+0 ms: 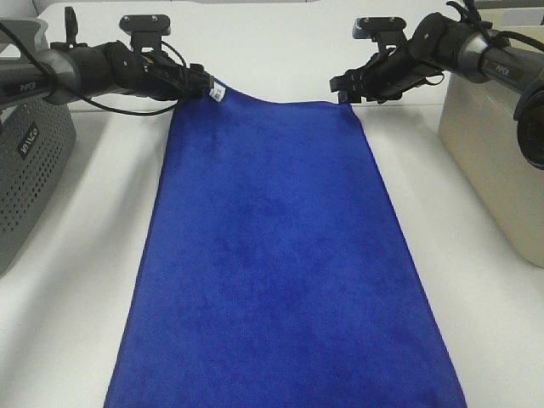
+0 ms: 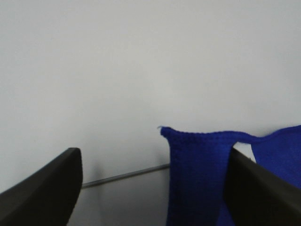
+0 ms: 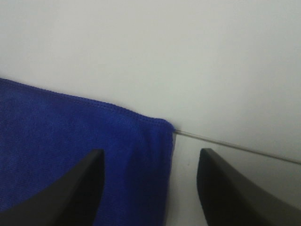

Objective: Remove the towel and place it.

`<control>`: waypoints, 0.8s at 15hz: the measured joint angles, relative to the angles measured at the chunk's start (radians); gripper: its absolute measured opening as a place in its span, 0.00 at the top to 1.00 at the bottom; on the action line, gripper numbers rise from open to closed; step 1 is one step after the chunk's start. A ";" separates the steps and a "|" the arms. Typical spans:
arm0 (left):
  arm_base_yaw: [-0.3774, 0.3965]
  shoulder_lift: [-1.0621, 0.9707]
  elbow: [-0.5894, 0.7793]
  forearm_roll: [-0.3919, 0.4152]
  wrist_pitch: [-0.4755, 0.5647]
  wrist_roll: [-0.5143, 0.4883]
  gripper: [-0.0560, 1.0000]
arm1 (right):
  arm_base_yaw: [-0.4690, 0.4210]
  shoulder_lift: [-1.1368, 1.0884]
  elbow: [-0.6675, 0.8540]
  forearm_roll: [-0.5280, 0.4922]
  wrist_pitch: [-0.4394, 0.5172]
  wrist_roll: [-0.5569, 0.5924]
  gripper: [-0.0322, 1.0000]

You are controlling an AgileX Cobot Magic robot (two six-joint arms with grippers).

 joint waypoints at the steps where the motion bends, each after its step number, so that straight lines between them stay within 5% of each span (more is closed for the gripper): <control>1: 0.000 0.000 0.000 0.001 0.006 -0.005 0.18 | 0.000 0.000 0.000 0.000 0.006 0.000 0.40; 9: 0.023 -0.055 -0.027 0.057 0.111 -0.054 0.14 | 0.000 -0.041 0.000 -0.001 0.108 -0.001 0.40; 12: 0.030 -0.055 -0.027 0.056 0.165 -0.176 0.14 | 0.000 -0.056 0.000 -0.008 0.175 -0.001 0.40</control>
